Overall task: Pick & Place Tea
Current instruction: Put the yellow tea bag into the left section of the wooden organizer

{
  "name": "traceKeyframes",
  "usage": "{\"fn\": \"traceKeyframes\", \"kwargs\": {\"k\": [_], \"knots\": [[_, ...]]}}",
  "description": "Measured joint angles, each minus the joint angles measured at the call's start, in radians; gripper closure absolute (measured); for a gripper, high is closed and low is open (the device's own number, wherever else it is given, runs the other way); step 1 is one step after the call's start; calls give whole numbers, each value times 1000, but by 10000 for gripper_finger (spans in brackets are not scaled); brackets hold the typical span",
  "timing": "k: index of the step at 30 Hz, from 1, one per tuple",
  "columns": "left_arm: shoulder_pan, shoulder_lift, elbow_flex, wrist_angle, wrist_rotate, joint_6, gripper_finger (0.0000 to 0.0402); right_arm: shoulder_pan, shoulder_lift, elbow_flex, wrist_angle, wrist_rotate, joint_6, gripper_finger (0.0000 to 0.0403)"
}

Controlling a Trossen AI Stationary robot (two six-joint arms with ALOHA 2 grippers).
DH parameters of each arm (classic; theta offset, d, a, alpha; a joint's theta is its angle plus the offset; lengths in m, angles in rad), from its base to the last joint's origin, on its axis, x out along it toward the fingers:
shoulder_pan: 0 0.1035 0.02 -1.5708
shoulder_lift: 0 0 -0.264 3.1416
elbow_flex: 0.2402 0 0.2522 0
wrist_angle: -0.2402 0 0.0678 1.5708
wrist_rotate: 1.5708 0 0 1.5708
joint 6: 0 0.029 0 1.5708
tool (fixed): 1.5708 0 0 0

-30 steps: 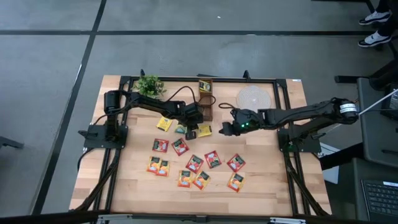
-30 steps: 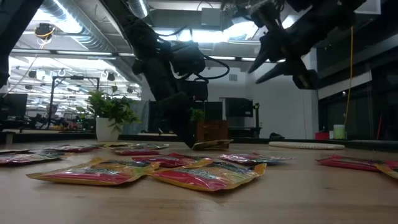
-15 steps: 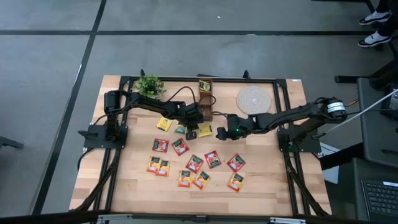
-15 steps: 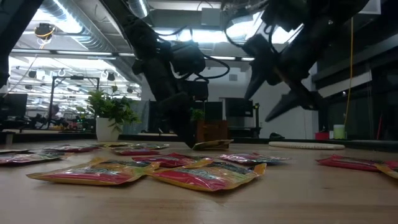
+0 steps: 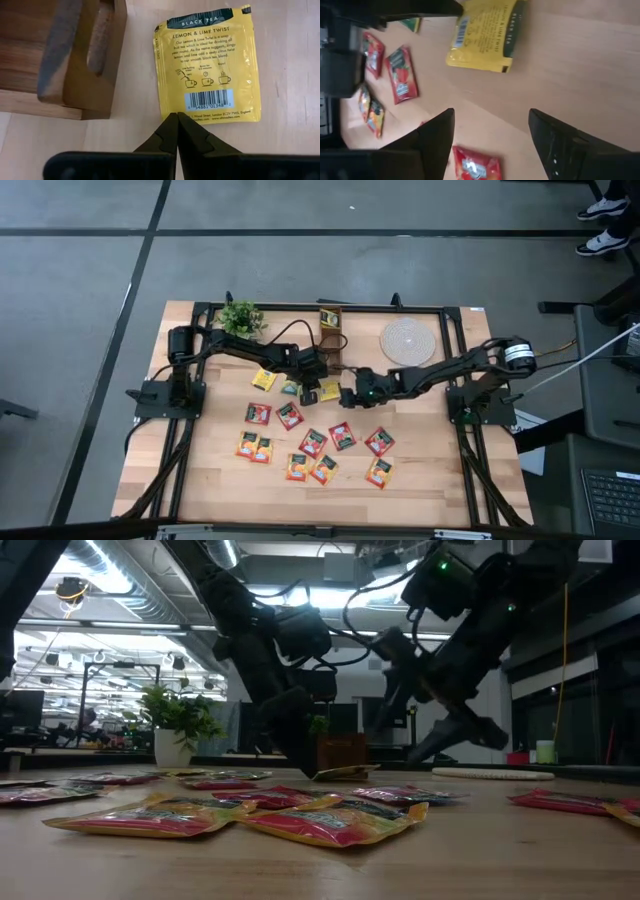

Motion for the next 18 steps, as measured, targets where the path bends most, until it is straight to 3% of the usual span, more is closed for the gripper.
{"fn": "traceKeyframes", "kwargs": {"k": [18], "knots": [[0, 0, 0, 1, 16, -8, 399, -20, 63, 0, 94, 80, -46, 149]]}}
